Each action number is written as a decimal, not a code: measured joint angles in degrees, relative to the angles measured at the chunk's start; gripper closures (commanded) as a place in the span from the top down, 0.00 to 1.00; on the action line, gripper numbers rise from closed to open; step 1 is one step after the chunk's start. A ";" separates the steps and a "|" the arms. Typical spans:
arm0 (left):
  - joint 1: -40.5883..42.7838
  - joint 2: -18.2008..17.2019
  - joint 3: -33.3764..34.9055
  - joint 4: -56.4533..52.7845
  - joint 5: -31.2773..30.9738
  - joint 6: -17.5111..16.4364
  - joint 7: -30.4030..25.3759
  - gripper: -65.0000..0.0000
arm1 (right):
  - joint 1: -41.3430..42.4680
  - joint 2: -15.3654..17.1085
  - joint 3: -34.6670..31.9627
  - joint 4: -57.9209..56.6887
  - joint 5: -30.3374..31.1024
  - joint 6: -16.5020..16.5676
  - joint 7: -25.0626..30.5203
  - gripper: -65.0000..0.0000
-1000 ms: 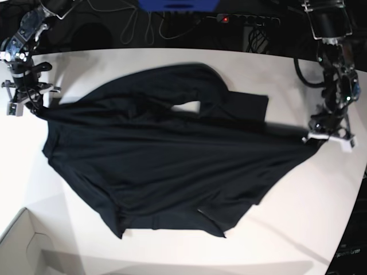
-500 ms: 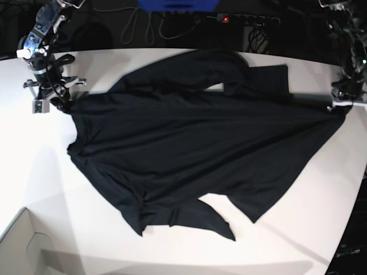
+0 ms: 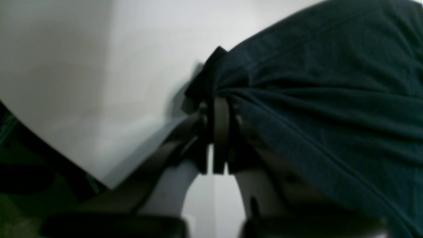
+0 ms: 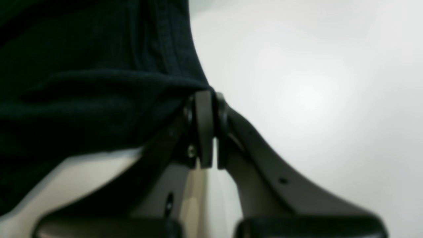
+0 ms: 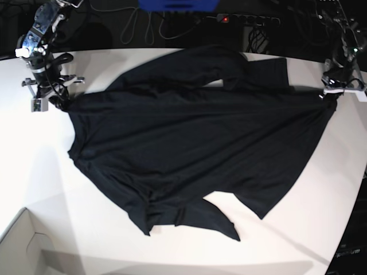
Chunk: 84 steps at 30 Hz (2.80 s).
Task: Layout the t-shirt on the table in an organized manner, then fold the t-shirt properly
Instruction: 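Pull the shirt flat with both grippers away from each other, then release the shirt and move both grippers to the shirt's side edges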
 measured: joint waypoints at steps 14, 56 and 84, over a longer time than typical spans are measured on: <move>0.42 1.73 -1.55 11.67 0.13 0.20 2.56 0.45 | -1.05 1.86 0.17 1.64 -0.04 0.00 -0.17 0.39; -58.75 3.39 54.03 -74.25 19.34 -0.31 -41.35 0.46 | -3.19 2.19 2.67 9.46 -0.24 -0.15 -0.15 0.39; -51.21 -3.76 39.78 -67.08 19.41 -0.28 -40.39 0.45 | 14.03 4.26 -11.69 -2.93 -9.33 0.04 -0.57 0.39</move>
